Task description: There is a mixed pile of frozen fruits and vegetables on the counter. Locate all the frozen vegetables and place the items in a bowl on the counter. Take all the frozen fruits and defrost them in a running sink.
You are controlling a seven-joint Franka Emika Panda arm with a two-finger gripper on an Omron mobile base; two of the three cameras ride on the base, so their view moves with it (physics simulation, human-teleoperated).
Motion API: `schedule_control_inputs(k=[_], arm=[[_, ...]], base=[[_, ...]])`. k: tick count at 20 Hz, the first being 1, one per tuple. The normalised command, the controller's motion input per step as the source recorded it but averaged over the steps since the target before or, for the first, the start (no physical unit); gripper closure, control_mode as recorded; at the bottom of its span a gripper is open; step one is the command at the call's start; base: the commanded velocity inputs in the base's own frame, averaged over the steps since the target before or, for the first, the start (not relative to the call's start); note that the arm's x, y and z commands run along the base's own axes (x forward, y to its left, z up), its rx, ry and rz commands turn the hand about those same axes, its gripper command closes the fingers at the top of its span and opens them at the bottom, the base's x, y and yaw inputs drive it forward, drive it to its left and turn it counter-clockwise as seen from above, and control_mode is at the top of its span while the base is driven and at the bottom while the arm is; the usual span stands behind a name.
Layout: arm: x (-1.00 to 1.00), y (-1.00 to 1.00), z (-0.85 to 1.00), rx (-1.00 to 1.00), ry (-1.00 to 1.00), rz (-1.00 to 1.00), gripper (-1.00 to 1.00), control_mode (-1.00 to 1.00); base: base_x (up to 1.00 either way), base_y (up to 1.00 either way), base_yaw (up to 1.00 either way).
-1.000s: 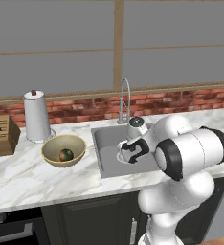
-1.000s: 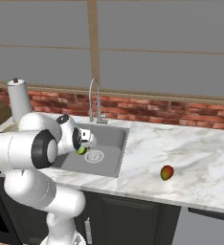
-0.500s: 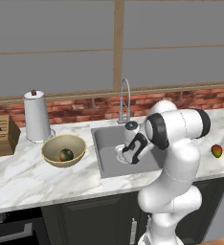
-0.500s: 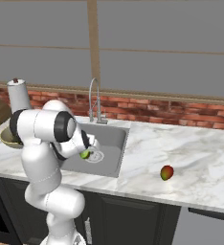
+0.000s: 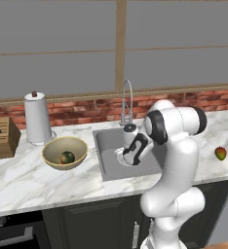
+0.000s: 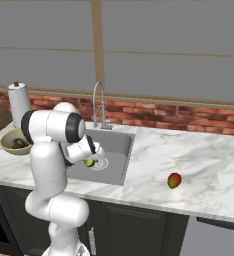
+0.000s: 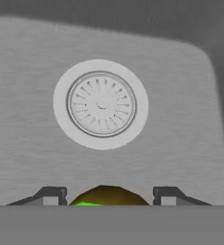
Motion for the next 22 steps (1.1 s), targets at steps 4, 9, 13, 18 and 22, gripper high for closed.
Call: schedule_control_inputs(k=[4,9,13,18,22], arm=[[0.22,0.00,-0.39,0.01,0.05,0.00,1.00,-1.00],[0.29,0.00,-0.23,0.00,0.01,0.00,1.00,-1.00],[0.18,0.02,-0.19,0.00,0.00,0.00,-1.00,-1.00],[0.07,0.00,-0.14,0.00,0.00,0.00,-1.00,-1.00],[0.08,0.00,-0.09,0.00,0.00,0.00,-1.00,-1.00]], base=[[0.00,0.00,0.00],[0.00,0.00,0.00],[0.00,0.00,0.00],[0.00,0.00,0.00],[0.00,0.00,0.00]])
